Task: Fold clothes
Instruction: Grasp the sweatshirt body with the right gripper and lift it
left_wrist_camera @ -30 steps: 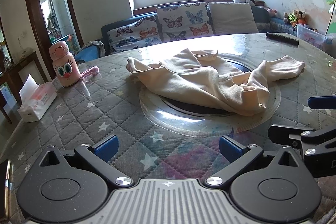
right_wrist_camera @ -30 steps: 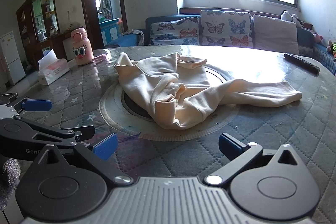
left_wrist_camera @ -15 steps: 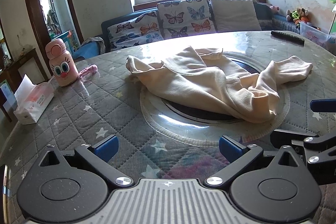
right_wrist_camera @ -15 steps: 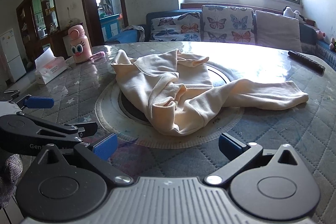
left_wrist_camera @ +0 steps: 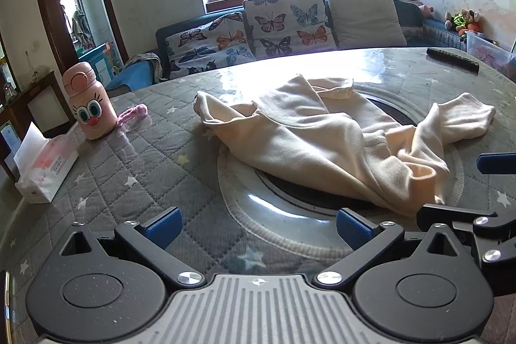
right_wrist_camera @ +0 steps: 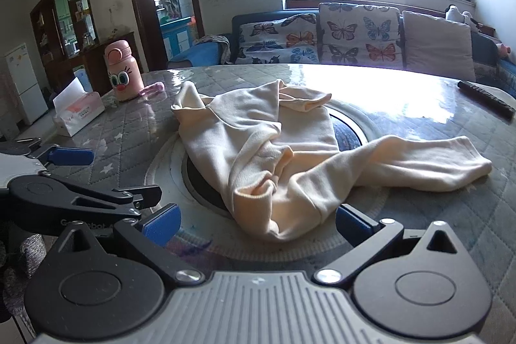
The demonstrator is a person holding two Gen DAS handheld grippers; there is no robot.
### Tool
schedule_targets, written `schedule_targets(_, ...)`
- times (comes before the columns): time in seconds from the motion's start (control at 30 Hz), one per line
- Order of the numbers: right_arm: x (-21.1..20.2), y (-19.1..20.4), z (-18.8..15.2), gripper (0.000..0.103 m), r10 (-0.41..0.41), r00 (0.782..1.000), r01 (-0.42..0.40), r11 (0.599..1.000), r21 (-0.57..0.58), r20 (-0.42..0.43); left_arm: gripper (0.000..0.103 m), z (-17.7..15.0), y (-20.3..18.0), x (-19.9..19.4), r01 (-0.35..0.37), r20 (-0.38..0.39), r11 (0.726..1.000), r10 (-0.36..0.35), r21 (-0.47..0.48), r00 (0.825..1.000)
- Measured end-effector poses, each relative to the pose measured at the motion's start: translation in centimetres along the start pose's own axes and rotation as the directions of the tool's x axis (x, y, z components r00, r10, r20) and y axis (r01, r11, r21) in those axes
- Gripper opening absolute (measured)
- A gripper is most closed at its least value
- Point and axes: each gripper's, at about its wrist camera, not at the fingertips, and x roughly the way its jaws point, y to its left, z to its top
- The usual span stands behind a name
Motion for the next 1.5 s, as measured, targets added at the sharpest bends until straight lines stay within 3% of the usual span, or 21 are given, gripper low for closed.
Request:
schedule_targets(0.4,2.0,-1.4,2.2,0.102,0.010,1.000,-0.010,1.000,0.016,-0.016,0.103,2.3,0.4,2.3,-0.013,-0.023,1.000,0.013,-0.001,1.000)
schedule_targets(0.7,3.8,-2.1,3.5,0.089,0.030,0.999,-0.030,0.999,0.021,-0.033,0.103,3.0,1.0,3.4,-0.025,-0.037,1.000,0.025,-0.005,0.999)
schedule_targets(0.97,6.0,-2.7,4.3,0.066,0.066,0.996,-0.064,0.997,0.035,-0.064,0.103,3.6,2.3,4.5,-0.047,-0.048,0.999,0.046,-0.019,0.998)
schedule_targets(1.3,9.7,-3.3,4.8,0.045,0.078,0.991,-0.073,0.996,0.051,-0.110,0.103,3.7,3.2,5.5,-0.063,-0.072,0.998,0.061,-0.027,0.996)
schedule_targets(1.43,9.9,-3.5,4.6,0.027,0.106,0.989,-0.099,0.993,0.069,-0.106,0.103,3.8,3.6,5.3,-0.074,-0.068,0.997,0.072,-0.032,0.995)
schedule_targets(1.47,9.7,-3.4,4.6,0.015,0.103,0.990,-0.097,0.993,0.064,-0.096,0.103,3.9,3.8,5.2,-0.079,-0.065,0.996,0.076,-0.034,0.995)
schedule_targets(1.5,9.4,-3.2,4.6,0.011,0.104,0.991,-0.100,0.993,0.059,-0.084,0.103,4.0,4.0,5.1,-0.083,-0.062,0.996,0.081,-0.037,0.995)
